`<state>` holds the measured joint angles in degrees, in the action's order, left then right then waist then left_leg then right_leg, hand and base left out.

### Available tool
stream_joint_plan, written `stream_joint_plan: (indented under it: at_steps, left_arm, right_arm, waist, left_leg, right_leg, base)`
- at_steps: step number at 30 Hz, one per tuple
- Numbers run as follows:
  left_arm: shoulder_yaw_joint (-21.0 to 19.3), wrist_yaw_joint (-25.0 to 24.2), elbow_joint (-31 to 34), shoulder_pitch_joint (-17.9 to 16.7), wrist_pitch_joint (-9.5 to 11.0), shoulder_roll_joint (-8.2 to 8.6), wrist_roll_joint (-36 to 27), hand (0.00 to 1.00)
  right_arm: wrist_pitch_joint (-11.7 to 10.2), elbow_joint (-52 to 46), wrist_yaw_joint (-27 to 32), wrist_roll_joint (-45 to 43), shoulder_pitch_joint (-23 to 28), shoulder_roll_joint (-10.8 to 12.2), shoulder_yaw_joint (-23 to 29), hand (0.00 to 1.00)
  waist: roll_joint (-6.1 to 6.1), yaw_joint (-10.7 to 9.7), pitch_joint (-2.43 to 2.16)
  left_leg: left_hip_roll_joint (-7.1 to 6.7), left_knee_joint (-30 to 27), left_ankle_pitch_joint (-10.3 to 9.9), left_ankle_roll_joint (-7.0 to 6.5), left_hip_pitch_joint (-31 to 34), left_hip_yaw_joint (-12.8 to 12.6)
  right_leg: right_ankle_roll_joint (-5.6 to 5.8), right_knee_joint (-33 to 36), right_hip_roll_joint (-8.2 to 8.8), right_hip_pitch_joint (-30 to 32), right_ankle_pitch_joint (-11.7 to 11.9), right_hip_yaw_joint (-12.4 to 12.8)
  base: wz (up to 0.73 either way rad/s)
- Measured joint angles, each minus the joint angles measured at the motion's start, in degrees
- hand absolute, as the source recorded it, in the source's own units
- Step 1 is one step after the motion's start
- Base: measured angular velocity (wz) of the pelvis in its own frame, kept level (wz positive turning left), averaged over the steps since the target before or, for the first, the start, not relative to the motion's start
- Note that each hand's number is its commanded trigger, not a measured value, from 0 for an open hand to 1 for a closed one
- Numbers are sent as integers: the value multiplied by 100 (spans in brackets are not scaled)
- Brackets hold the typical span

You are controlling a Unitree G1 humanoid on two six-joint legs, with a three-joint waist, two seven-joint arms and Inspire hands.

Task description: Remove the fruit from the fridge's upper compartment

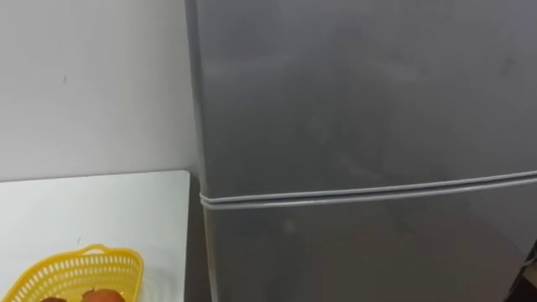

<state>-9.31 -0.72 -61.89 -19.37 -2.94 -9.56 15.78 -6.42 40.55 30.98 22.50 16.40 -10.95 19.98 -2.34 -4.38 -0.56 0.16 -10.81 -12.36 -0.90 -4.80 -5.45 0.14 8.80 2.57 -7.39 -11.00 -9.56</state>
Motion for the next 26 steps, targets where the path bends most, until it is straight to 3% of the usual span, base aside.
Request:
stream_joint_plan:
  at_steps: [7, 12, 18, 22, 26]
  left_arm:
    - [-7, -111, 13, 0, -109, 6, 18, 0]
    - [0, -118, -6, 111, -320, 15, 16, 0]
    - [6, -127, -7, 163, -603, 46, 19, 0]
    - [5, -115, -4, 243, -686, 109, 24, 0]
    - [127, -113, -9, 243, -831, 115, 16, 0]
  right_arm:
    - [192, 1996, -981, -16, -163, 25, -383, 0]
    - [654, 3009, -1686, -487, -179, 23, -856, 0]
    - [1179, 3351, -2326, -1871, -380, 42, -1431, 0]
    - [1382, 3374, -2593, -2323, -544, 89, -1439, 0]
    - [1572, 3364, -2831, -2549, -634, 135, -1796, 0]
  waist:
    - [-14, 23, 45]
    - [-38, 123, 51]
    - [10, 236, 53]
    - [58, 329, 65]
    - [60, 348, 71]
  left_leg:
    - [-8, 7, -10, -8, -83, 95]
    - [-61, 9, -19, -22, -61, 112]
    - [-74, 50, -21, -24, -194, 116]
    - [-77, 110, -23, -24, -224, 144]
    - [-82, 125, -43, -25, -275, 246]
  right_leg:
    - [29, -3, 37, -59, -107, 5]
    - [46, 1, 51, -63, -128, -68]
    - [42, 4, 56, -184, -113, -73]
    - [42, 6, 53, -194, -113, -93]
    - [45, -2, 55, -282, -117, -158]
  base:
    - [6]
    - [6]
    - [-1]
    - [3]
    - [7]
